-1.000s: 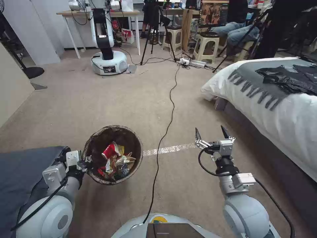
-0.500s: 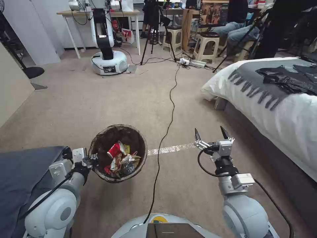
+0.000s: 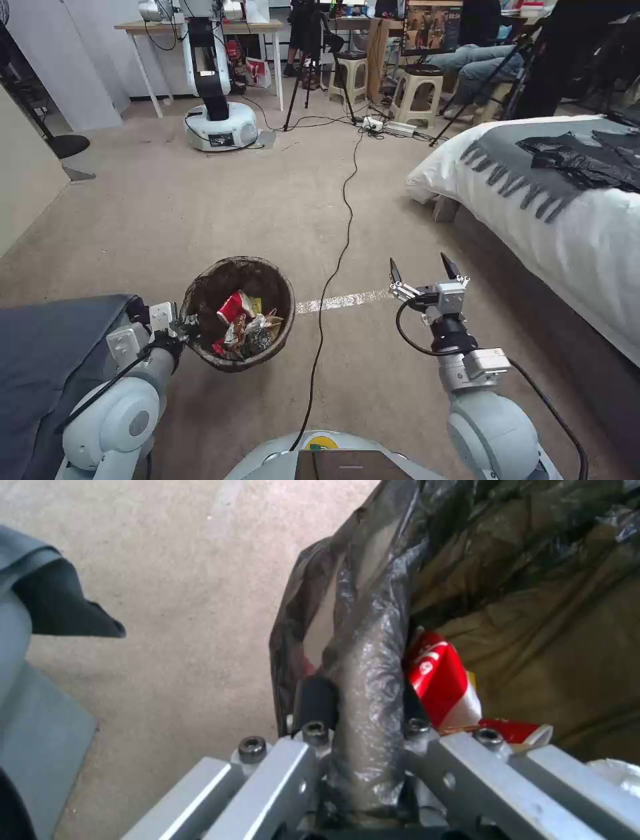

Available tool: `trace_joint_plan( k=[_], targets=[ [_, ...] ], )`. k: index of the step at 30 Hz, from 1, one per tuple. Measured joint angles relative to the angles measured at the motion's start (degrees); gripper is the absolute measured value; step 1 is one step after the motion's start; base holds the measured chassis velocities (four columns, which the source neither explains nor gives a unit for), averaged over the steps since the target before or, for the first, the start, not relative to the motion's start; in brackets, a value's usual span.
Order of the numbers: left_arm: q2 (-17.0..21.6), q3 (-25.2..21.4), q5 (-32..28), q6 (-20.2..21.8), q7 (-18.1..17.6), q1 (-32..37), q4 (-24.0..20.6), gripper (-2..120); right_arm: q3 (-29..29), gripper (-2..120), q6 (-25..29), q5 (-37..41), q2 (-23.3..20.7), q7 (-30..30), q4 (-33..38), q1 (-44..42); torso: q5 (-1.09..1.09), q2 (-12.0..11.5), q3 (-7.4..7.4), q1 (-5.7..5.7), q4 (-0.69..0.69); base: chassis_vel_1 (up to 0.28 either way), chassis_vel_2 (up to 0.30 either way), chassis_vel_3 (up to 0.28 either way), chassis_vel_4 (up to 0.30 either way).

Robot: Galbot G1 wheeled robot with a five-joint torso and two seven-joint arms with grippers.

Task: Pick up the trash bin, then pick up the garbage from the floor and place it into the trash bin.

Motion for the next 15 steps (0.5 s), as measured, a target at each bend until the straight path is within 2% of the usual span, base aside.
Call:
trace_joint_plan(
  k=[15],
  targets=[
    [-0.7, 0.9, 0.3, -0.1, -0.6, 0.1, 2.6, 3, -0.7, 100, 0.0, 0.1, -0.3, 0.0, -0.2, 0.7, 0.00, 0.0, 0.00, 0.00, 0.00, 0.000, 0.000, 0.000, 0.000]
  ],
)
